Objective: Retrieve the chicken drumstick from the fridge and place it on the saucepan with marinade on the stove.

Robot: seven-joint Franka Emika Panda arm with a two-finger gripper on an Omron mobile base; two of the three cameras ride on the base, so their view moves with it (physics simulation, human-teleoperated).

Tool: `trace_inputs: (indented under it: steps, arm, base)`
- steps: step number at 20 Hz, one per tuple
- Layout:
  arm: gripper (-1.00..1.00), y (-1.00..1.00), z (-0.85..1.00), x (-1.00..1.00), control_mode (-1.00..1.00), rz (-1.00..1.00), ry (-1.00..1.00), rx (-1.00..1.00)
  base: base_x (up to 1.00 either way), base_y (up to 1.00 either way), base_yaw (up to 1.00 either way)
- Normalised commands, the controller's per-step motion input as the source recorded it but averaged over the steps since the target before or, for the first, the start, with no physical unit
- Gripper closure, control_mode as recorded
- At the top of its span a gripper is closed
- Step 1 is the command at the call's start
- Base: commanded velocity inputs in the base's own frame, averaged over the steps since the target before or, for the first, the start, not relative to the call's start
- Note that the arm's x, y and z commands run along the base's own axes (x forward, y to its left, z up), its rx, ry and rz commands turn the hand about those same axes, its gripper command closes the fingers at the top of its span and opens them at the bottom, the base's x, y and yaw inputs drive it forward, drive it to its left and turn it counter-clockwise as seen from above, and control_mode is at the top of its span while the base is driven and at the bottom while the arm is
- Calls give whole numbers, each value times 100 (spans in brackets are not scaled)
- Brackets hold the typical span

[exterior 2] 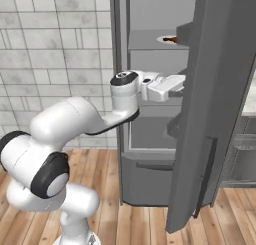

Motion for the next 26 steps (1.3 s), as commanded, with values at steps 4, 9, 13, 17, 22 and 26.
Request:
trace_inputs:
  steps: [4, 9, 13, 17, 22, 26]
  arm:
    - [-100, -66, 3, -13, -100, 0, 0, 0]
    - [-100, -68, 0, -7, -100, 0, -1, 0]
    - [-100, -65, 0, -2, -100, 0, -5, 0]
    - [-100, -58, 0, 0, -100, 0, -4, 0]
    - [-100, -51, 0, 0, -100, 0, -1, 0]
    - [-100, -52, 0, 0, -100, 0, 0, 0]
  base:
    - [0, 0, 0]
    - [0, 0, 0]
    - [0, 0, 0]
    - [0, 0, 0]
    - [0, 0, 0]
    - [0, 0, 0]
